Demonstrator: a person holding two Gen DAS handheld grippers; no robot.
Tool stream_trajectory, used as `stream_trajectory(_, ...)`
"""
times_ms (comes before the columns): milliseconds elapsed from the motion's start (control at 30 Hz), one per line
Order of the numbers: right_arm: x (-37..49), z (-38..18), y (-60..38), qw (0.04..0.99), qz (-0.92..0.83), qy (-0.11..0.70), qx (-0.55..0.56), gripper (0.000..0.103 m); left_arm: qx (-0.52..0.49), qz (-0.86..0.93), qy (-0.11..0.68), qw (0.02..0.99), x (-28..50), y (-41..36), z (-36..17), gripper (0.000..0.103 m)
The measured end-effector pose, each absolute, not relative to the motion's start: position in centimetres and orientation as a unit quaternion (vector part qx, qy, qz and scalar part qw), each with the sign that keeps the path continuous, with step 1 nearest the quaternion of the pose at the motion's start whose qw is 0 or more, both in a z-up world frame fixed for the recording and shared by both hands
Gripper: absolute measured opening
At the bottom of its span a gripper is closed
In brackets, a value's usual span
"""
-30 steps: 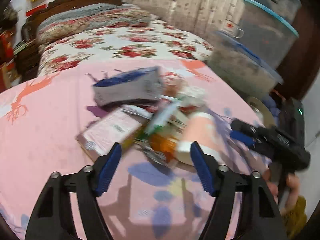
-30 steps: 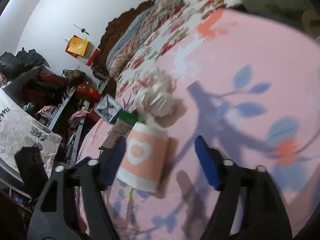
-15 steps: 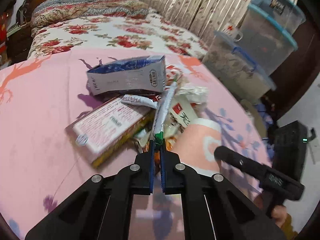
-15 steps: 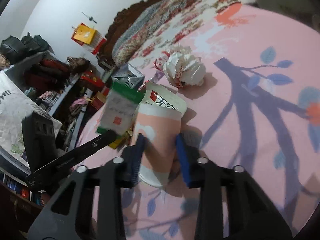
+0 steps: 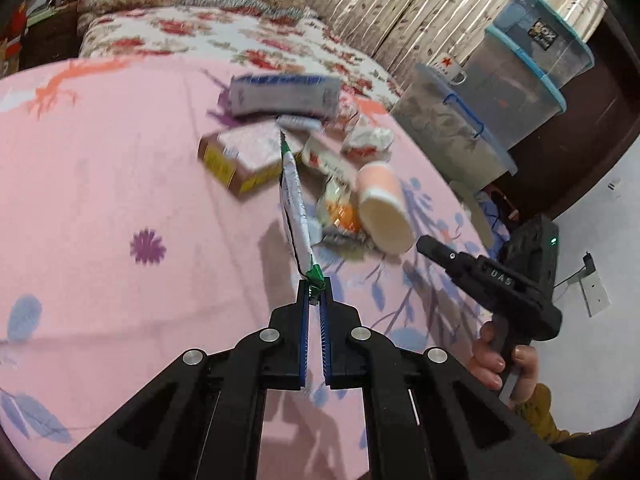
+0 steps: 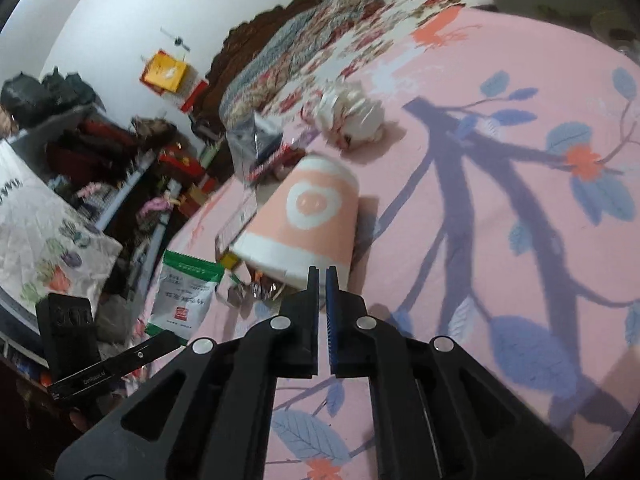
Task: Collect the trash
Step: 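Grasp the green-white packet with left gripper while right gripper grasps the paper cup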
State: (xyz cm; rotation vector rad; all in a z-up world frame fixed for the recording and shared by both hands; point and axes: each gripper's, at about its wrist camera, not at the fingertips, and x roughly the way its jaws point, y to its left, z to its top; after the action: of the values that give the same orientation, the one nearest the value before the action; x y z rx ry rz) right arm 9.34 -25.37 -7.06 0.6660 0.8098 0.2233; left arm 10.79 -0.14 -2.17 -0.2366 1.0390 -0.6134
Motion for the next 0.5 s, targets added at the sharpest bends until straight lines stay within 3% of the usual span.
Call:
stream_trajectory(167,8.9,-7.3,-23.9,0.867,0.103,0.398,0.282,0.007,-0.102,-0.265,0.494,0.822,10.9,0.6,-2.8,0.007)
stream_trajectory(267,8.3,-7.1,-23.7,0.865,0.133,0.386,0.291,0.007,-0.105,-0.255,0.489,0.827,11.2,1.3,-2.6,0.035)
stream_trajectory(300,8.0,-7.2,-23.9,0.862,0.147,0.380,0.303,0.007,-0.106,-0.251,0.486,0.830,11.1,1.5,-2.4,0.050)
stream_trajectory(367,7.5,-7.3,-24.2,0.854,0.165,0.366,0.332,0.010,-0.105,-0.249,0.474,0.838,11.1,1.8,-2.1,0.054)
stream_trajectory(400,7.2,-7.2,-24.2,0.853,0.168,0.360,0.338,0.016,-0.102,-0.251,0.474,0.838,11.2,1.9,-2.1,0.054)
stream_trajectory(433,7.0,-7.1,-24.2,0.856,0.165,0.356,0.336,0.052,-0.102,-0.251,0.475,0.837,11.2,2.0,-2.1,0.057)
stream_trajectory(467,6.6,-6.8,-24.2,0.862,0.162,0.345,0.335,0.100,-0.103,-0.252,0.477,0.836,11.3,2.1,-2.1,0.059)
stream_trajectory(500,6.2,-6.4,-24.0,0.867,0.163,0.327,0.338,0.098,-0.106,-0.252,0.477,0.836,11.3,2.3,-2.1,0.063)
